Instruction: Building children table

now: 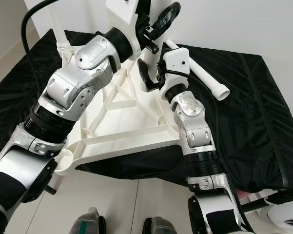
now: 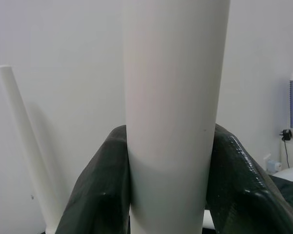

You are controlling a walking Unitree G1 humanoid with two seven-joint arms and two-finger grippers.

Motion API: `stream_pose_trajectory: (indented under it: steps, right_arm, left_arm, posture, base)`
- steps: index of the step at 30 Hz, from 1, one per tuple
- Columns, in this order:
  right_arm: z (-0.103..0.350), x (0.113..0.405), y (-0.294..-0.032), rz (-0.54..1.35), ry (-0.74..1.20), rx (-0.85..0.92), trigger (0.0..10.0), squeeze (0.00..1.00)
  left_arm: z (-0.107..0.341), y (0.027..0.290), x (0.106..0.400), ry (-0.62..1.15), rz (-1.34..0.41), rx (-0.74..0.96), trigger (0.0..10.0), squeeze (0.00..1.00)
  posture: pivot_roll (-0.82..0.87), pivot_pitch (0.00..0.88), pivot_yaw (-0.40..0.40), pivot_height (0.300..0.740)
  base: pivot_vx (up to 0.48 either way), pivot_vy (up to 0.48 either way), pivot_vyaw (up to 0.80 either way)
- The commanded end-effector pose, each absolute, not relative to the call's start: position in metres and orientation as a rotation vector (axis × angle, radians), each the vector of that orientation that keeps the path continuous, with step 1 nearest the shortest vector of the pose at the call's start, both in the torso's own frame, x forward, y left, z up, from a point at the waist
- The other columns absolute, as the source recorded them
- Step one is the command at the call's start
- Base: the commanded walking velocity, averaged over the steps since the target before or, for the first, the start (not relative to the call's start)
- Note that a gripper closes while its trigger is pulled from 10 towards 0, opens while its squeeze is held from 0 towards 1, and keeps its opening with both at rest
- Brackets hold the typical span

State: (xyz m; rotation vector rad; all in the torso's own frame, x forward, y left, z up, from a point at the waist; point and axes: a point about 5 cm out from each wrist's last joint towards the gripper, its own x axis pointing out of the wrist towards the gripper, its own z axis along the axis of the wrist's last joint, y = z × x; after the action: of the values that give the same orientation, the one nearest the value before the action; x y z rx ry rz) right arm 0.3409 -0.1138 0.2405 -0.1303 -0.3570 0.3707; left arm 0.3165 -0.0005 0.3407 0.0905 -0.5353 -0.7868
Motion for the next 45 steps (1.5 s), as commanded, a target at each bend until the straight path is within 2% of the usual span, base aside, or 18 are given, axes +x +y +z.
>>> stream_pose_trajectory:
  steps: [1,2,3,7,13,14,15,19,23,24,26,27,43,44,45]
  right_arm:
    - [0.241,0.342,-0.115,0.353,-0.347,-0.133,8.0,0.00]
    - [0.241,0.342,-0.115,0.353,-0.347,-0.133,8.0,0.00]
    - [0.240,0.342,-0.115,0.352,-0.339,-0.131,9.6,0.00]
    - [0.236,0.343,-0.114,0.351,-0.319,-0.129,10.0,0.00]
    - [0.233,0.344,-0.113,0.351,-0.306,-0.125,10.0,0.00]
    - [0.233,0.345,-0.113,0.352,-0.307,-0.123,3.1,0.00]
    - [0.233,0.345,-0.113,0.352,-0.307,-0.123,3.1,0.00]
    - [0.238,0.345,-0.112,0.348,-0.320,-0.122,4.1,0.00]
    - [0.240,0.345,-0.112,0.348,-0.326,-0.121,4.5,0.00]
    - [0.243,0.344,-0.112,0.348,-0.337,-0.121,7.6,0.00]
    - [0.243,0.344,-0.112,0.348,-0.337,-0.121,7.6,0.00]
    - [0.249,0.344,-0.112,0.348,-0.353,-0.118,10.0,0.00]
    - [0.258,0.343,-0.113,0.337,-0.387,-0.117,10.0,0.00]
    - [0.258,0.343,-0.113,0.338,-0.387,-0.115,3.1,0.00]
    - [0.258,0.343,-0.113,0.341,-0.386,-0.112,0.0,0.00]
  left_arm:
    - [0.343,-0.001,0.313,-0.571,-0.788,0.095,10.0,0.00]
    - [0.343,-0.001,0.313,-0.571,-0.788,0.095,10.0,0.00]
    - [0.344,-0.002,0.313,-0.575,-0.792,0.094,10.0,0.00]
    - [0.345,-0.004,0.312,-0.585,-0.797,0.094,10.0,0.00]
    - [0.347,-0.005,0.312,-0.592,-0.799,0.095,10.0,0.00]
    - [0.347,-0.005,0.312,-0.594,-0.800,0.096,10.0,0.00]
    - [0.347,-0.005,0.312,-0.594,-0.800,0.096,10.0,0.00]
    - [0.347,-0.006,0.311,-0.599,-0.803,0.101,10.0,0.00]
    - [0.347,-0.007,0.312,-0.600,-0.803,0.101,10.0,0.00]
    - [0.346,-0.007,0.311,-0.602,-0.804,0.103,10.0,0.00]
    - [0.346,-0.007,0.311,-0.602,-0.804,0.103,10.0,0.00]
    - [0.345,-0.009,0.311,-0.601,-0.807,0.104,10.0,0.00]
    - [0.345,-0.009,0.312,-0.604,-0.810,0.115,10.0,0.00]
    - [0.345,-0.009,0.312,-0.604,-0.810,0.116,10.0,0.00]
    - [0.344,-0.009,0.312,-0.603,-0.810,0.116,10.0,0.00]
  posture:
    - [0.03,0.011,-0.045,0.740]
    - [0.03,0.011,-0.045,0.740]
    - [0.03,0.009,-0.047,0.740]
    - [0.03,0.002,-0.050,0.740]
    - [0.03,0.000,-0.049,0.740]
    - [0.03,0.000,-0.051,0.740]
    - [0.03,0.000,-0.051,0.740]
    - [0.03,0.000,-0.053,0.740]
    - [0.03,0.000,-0.052,0.740]
    - [0.03,0.000,-0.053,0.740]
    - [0.03,0.000,-0.053,0.740]
    - [0.03,0.000,-0.052,0.740]
    - [0.03,0.000,-0.052,0.740]
    - [0.03,0.000,-0.052,0.740]
    - [0.03,0.000,-0.052,0.740]
  base:
    - [0.000,0.000,0.00]
    - [0.000,0.000,0.00]
    - [0.000,0.000,0.00]
    - [0.000,0.000,0.00]
    - [0.000,0.000,0.00]
    - [0.000,0.000,0.00]
    - [0.000,0.000,0.00]
    - [0.000,0.000,0.00]
    - [0.000,0.000,0.00]
    - [0.000,0.000,0.00]
    - [0.000,0.000,0.00]
    - [0.000,0.000,0.00]
    - [0.000,0.000,0.00]
    - [0.000,0.000,0.00]
    - [0.000,0.000,0.00]
